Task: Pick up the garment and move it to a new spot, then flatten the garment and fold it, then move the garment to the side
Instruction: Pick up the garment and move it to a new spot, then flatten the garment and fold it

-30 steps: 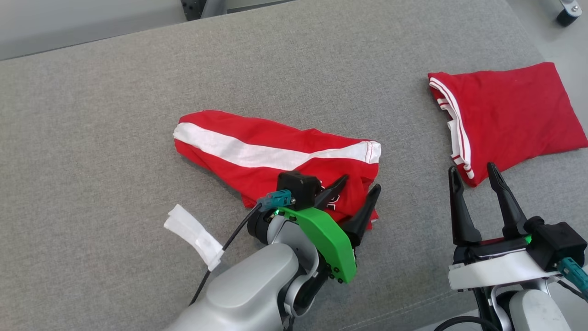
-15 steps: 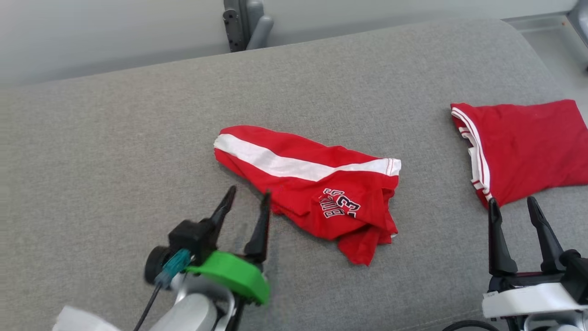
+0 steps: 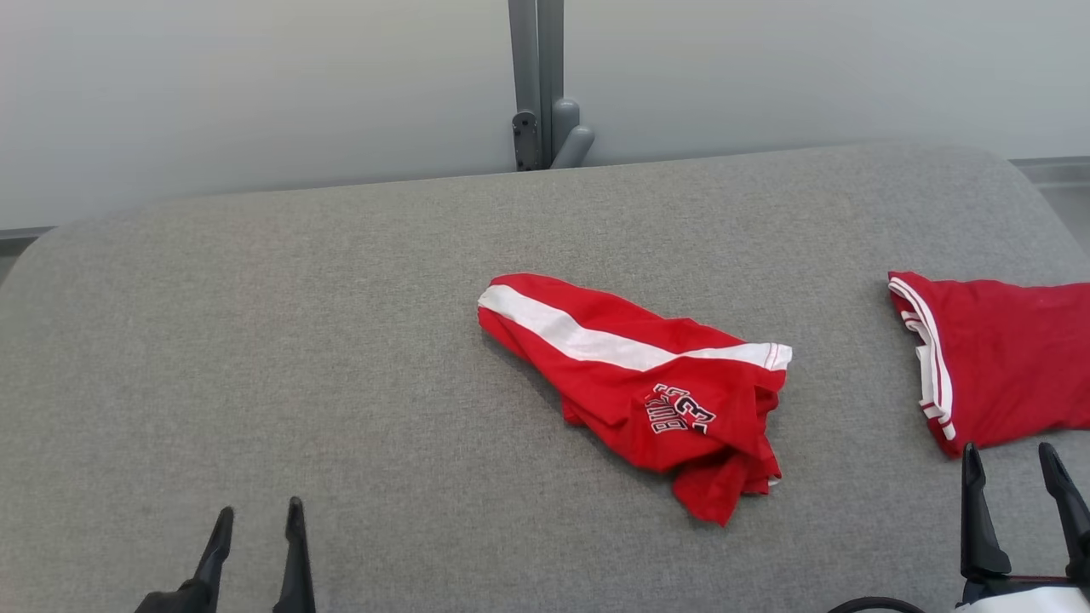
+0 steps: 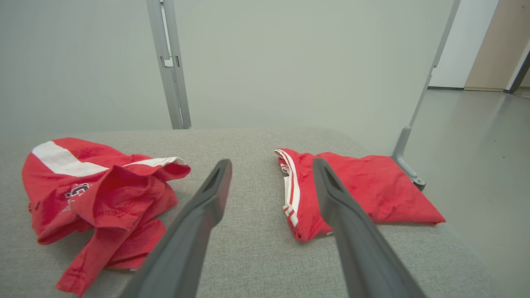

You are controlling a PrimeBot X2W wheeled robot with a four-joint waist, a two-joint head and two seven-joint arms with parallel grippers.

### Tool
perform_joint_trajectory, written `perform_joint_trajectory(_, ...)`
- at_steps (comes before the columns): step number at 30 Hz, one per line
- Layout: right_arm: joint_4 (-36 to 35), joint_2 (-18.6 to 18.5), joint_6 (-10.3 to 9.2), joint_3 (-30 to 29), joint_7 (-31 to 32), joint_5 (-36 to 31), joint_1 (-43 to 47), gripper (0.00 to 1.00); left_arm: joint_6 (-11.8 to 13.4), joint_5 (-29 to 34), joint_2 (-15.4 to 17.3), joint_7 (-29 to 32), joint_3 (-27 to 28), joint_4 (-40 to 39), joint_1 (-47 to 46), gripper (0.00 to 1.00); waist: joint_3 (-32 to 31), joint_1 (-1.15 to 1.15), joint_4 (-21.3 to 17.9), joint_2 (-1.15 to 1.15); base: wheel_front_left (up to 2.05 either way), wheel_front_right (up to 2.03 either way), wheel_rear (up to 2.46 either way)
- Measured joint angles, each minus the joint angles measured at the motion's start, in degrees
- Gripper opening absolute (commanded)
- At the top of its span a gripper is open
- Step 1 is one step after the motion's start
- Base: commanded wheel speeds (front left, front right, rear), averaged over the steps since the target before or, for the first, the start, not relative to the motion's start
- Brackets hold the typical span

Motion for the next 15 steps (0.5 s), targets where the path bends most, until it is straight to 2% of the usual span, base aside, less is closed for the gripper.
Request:
perform_joint_trajectory(7,1.85,-0.01,0.00,0.37,0.01,0.02,0.07,1.00,-6.17,5.17,-5.35,0.01,12.33,1.43,5.55,1.00,-1.54,0.00,0.96,0.00,0.00,0.00,0.00)
perform_joint_trajectory(15,2.38,-0.01,0.00,0.85,0.01,0.02,-0.07,1.00,-12.84,10.95,-10.67,0.01,19.41,2.55,6.25,1.00,-1.64,0.00,0.93,0.00,0.00,0.00,0.00)
